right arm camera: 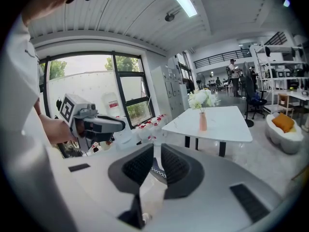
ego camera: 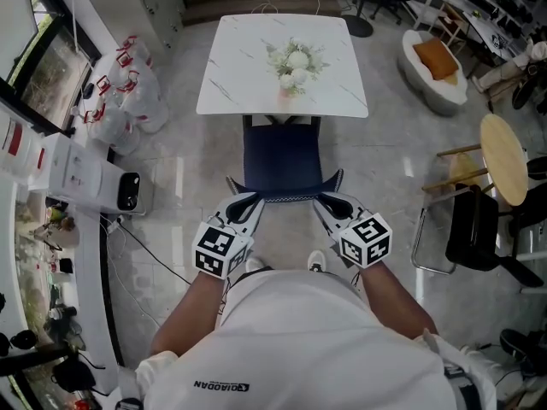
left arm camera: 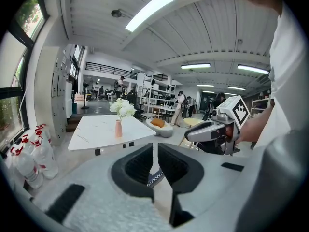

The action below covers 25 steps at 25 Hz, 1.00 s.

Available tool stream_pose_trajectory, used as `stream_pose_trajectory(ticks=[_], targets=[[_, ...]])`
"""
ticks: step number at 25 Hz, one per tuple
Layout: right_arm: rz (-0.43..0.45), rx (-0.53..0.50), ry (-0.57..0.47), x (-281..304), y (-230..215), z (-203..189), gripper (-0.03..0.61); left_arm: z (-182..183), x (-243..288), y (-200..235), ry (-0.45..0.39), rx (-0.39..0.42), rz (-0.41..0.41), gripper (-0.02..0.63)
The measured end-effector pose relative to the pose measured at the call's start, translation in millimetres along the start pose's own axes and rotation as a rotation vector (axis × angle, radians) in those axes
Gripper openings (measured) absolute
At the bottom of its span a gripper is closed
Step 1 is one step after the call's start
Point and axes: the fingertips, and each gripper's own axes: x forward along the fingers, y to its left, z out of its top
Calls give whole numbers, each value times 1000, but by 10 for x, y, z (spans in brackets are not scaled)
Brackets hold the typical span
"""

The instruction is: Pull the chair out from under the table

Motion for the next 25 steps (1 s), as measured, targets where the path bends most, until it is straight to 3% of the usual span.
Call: stream_pose_trajectory(ticks=[25], targets=[[-10, -31, 2, 16, -39, -25, 138, -34, 36, 23, 17, 30, 5, 140]])
